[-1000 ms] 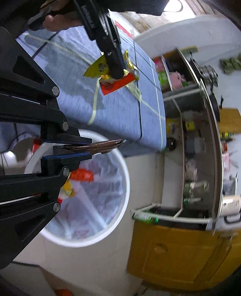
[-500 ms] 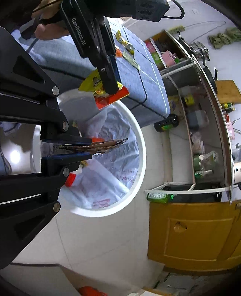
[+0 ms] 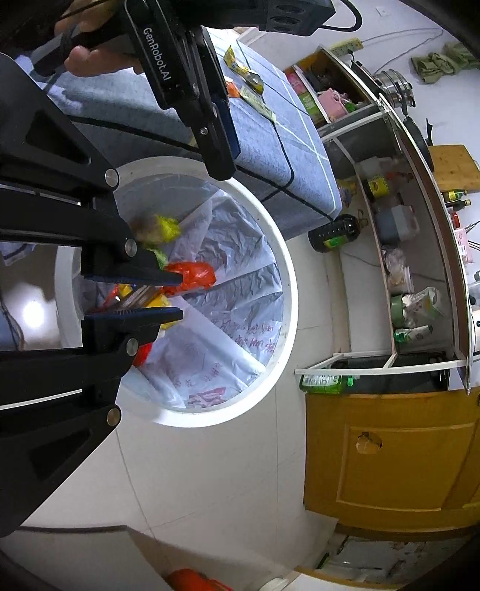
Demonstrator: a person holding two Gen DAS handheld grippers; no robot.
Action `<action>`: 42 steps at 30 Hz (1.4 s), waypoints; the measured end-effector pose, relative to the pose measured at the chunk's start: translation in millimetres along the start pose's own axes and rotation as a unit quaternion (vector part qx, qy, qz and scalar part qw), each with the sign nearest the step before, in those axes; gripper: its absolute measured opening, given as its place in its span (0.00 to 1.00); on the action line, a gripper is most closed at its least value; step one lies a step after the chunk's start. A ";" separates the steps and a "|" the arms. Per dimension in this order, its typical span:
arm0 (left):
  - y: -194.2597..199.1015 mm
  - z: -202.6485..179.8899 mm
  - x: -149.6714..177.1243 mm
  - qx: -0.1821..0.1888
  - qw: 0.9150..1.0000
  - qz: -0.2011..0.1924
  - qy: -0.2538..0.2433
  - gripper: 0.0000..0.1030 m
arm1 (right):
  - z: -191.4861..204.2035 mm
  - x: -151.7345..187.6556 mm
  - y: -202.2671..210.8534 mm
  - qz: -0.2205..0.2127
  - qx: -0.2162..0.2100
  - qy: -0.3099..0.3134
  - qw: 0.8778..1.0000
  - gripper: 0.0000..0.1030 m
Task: Collect trash
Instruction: 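Open both grippers over the wastebasket to drop the wrappers, then grasp the clear plastic cup with the left gripper while the right grasps the orange packet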
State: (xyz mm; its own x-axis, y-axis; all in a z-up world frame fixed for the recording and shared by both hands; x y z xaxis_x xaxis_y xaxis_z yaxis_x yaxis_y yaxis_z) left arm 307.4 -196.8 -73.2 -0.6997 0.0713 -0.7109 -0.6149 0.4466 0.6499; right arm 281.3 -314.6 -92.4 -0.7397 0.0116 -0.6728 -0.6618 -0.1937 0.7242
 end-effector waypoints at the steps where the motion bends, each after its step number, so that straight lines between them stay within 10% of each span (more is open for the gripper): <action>1: 0.7 -0.1 -0.2 0.000 1.000 -0.001 0.000 0.41 | 0.7 -0.4 1.0 -0.001 0.001 0.002 1.000 0.12; 16: 50.0 18.8 -1.7 -0.013 0.999 -0.040 0.005 0.41 | 41.7 -15.3 28.9 -0.037 -0.021 0.037 0.998 0.13; 23: 86.7 45.6 0.8 -0.041 0.997 -0.067 0.013 0.41 | 77.8 -21.9 33.3 -0.049 -0.057 0.062 0.995 0.35; 42: 179.2 199.1 32.8 -0.179 0.972 -0.116 0.100 0.53 | 211.1 -30.7 9.8 -0.039 -0.132 0.157 0.978 0.42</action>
State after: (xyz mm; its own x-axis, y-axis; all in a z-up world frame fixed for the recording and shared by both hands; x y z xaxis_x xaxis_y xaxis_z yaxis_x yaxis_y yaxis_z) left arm 246.7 63.2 -33.5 -0.5618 -0.1843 -0.8065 -0.8268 0.0895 0.5554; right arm 271.8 -109.7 -32.8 -0.5868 -0.2576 -0.7677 -0.6291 -0.4518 0.6325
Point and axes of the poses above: each gripper's, at about its wrist camera, not at the fingertips, and y roughly against the way its jaws point, z to its left, x to its underside, the point moved 9 cm from there along -y, roughly the way its jaws point, and after that the axes turned 2 degrees about -z, right-handed, at the moved point
